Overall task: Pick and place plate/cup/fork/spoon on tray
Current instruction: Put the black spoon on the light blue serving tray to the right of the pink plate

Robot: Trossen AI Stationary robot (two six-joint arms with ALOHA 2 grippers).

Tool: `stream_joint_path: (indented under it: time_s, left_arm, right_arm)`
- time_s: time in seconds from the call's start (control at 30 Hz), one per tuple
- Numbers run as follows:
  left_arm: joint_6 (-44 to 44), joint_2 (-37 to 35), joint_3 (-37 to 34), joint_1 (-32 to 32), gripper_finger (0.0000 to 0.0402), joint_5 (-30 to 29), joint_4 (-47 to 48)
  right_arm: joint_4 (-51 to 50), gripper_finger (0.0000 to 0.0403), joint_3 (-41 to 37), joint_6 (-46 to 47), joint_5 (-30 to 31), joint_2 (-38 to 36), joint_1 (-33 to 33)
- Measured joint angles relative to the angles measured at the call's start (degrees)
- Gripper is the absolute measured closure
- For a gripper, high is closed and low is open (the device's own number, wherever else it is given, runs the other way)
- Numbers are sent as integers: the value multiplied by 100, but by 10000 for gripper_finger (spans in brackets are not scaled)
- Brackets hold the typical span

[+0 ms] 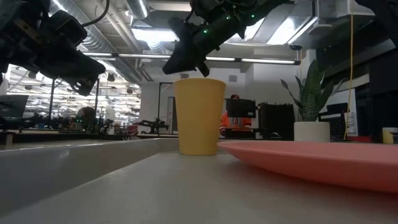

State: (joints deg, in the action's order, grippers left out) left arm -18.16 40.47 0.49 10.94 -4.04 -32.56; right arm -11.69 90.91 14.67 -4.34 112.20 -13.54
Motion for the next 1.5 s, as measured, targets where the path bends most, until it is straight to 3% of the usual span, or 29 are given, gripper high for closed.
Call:
stream_joint_path:
  time_s: [0.13, 0.33, 0.57, 0.7, 0.97, 1.13, 1.5]
  left_arm:
    - [33, -4, 0, 0, 401, 412, -140]
    - [951, -198, 4, 4, 401, 1668, -801]
    - [1040, -260, 0, -7, 401, 1049, -731]
    - [1348, -262, -2, -4, 401, 1161, -716]
    - [1578, -267, -2, -4, 401, 1218, -729]
    - [1581, -267, -2, -4, 401, 1218, -734]
    - [1751, -267, -4, -4, 401, 1212, -710]
  right_arm:
    - [330, 347, 0, 66, -307, -4, -6]
    - [198, 347, 0, 311, -351, -4, -143]
    - [-103, 347, 0, 313, -748, 28, -282]
    - [-55, 347, 0, 300, -835, 256, -311]
    - [742, 347, -9, 203, -1697, 731, -370]
    - [449, 347, 0, -134, -1881, 715, -411]
    - [309, 347, 0, -635, -1483, 708, -264]
